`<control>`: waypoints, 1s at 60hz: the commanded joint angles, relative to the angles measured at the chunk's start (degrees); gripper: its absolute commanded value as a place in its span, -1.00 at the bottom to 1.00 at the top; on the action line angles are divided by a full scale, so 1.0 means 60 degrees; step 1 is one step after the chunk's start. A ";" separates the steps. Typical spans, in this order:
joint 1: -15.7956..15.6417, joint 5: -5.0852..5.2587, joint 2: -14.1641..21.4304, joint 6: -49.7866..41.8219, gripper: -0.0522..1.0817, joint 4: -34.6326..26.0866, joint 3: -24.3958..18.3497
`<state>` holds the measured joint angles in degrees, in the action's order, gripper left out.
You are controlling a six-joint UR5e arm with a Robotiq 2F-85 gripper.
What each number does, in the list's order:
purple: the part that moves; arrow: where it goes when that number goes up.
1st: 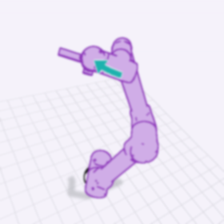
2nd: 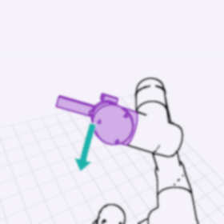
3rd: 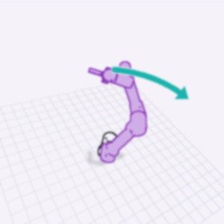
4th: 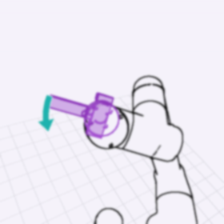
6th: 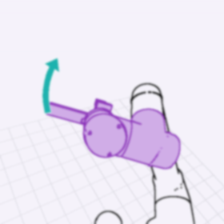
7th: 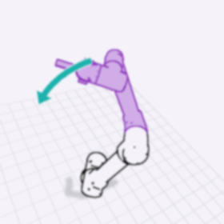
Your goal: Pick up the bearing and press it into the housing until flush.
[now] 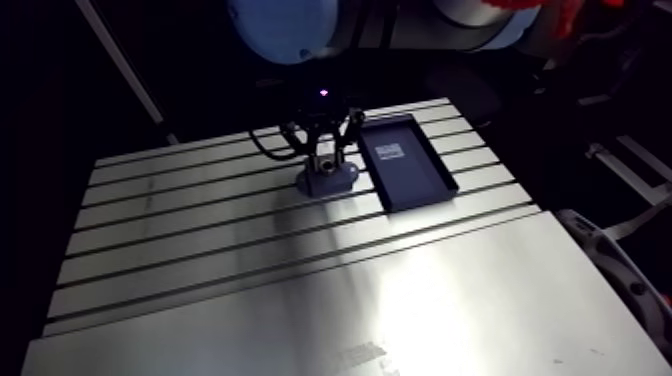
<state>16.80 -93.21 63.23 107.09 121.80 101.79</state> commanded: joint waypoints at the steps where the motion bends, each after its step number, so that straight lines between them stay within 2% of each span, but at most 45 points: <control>1: 0.0011 0.0000 -0.0001 0.0002 0.24 -0.0003 -0.0023; 60: 0.0013 -0.0014 -0.0001 0.0002 0.24 -0.0003 0.0036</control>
<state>16.81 -93.29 63.24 107.10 121.78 101.93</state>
